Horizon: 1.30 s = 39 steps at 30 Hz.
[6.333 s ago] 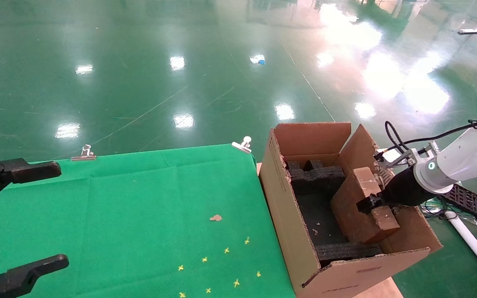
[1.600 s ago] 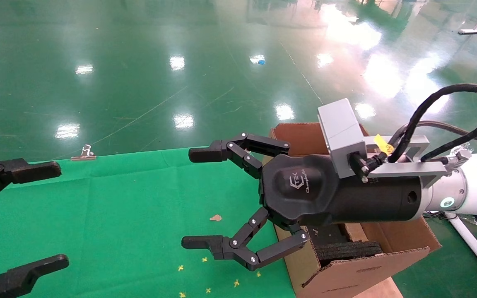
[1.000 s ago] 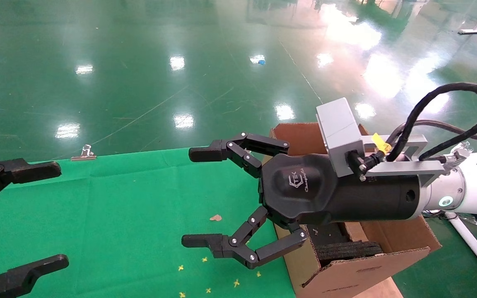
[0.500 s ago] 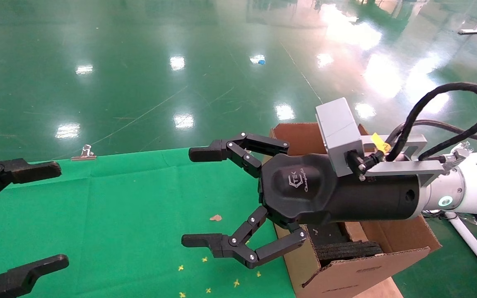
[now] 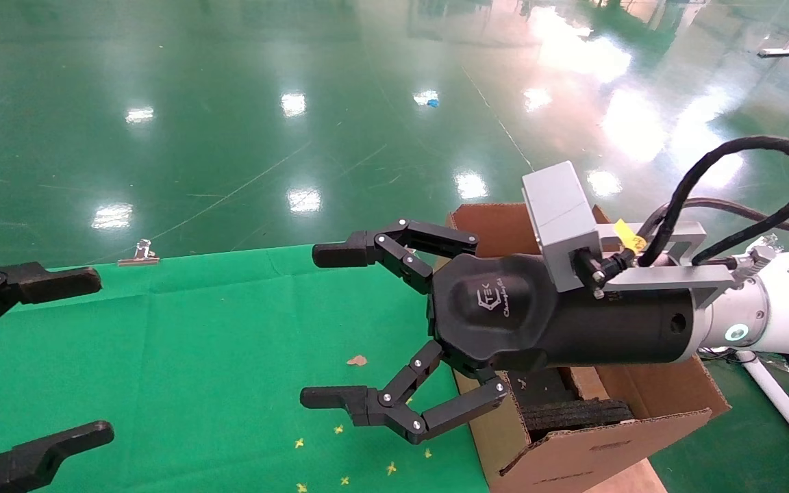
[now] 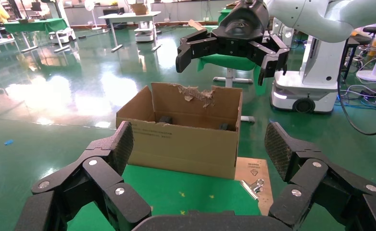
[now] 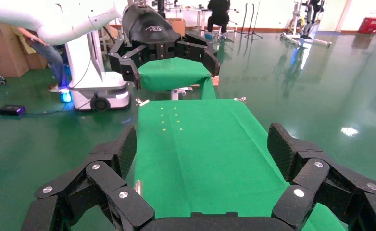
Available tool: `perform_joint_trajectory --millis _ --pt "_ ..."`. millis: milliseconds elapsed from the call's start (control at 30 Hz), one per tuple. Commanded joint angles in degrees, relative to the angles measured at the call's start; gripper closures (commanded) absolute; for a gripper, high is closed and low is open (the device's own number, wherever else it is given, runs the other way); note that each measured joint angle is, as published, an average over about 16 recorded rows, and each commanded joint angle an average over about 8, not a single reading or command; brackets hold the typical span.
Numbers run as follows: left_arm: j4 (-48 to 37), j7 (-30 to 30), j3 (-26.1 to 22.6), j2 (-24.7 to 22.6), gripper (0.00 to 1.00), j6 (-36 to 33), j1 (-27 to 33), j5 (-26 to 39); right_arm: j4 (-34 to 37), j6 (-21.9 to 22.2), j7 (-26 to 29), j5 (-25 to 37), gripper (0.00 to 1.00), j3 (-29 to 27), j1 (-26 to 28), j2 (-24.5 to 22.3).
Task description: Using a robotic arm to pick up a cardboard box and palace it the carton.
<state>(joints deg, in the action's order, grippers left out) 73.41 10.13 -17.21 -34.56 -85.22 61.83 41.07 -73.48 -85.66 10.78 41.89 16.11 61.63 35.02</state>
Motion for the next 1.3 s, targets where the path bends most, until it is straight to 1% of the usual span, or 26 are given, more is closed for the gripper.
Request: perform_joint_trajectory --millis 33,1300 --pt "0.0 0.0 0.0 0.0 0.0 0.0 0.0 0.0 0.0 0.0 0.0 0.0 0.0 0.0 0.01 0.0" --pt "0.0 0.0 0.0 0.0 0.0 0.0 0.0 0.0 0.01 0.0 0.0 0.0 0.0 0.01 0.01 0.0"
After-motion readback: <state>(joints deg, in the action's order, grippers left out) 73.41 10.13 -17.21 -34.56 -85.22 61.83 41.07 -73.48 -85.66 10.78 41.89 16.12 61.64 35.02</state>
